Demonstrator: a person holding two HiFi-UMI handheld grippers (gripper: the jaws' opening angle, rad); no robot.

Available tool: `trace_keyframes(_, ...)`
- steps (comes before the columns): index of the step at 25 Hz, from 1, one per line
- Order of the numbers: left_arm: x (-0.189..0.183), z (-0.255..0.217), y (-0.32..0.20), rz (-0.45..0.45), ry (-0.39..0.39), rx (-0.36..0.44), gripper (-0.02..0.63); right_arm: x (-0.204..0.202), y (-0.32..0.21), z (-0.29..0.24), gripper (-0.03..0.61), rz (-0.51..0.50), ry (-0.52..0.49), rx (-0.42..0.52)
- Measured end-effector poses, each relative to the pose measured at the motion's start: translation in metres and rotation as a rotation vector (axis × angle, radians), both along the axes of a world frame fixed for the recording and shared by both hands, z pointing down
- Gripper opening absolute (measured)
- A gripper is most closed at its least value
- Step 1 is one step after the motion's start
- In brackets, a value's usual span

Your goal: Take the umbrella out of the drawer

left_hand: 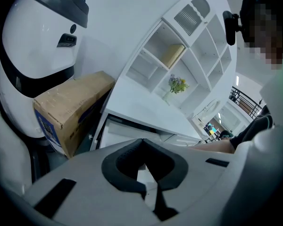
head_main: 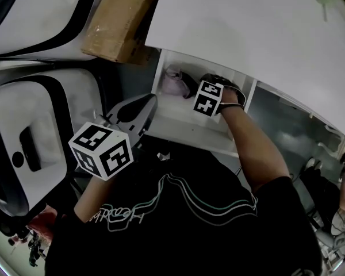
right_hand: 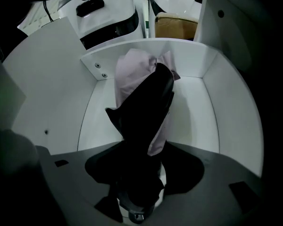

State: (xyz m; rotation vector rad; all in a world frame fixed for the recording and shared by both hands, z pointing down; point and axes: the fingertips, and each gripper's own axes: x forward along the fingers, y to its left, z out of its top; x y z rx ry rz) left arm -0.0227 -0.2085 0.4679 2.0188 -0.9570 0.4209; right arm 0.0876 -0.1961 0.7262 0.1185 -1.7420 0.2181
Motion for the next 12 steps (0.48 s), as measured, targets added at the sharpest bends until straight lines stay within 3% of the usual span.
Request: trace_keyframes(12,-0.012,-0.016,0.005,-0.016,0.010,0.032,0.020,0.000,0.002,-0.007,0.216,0.015,0.048,0.026)
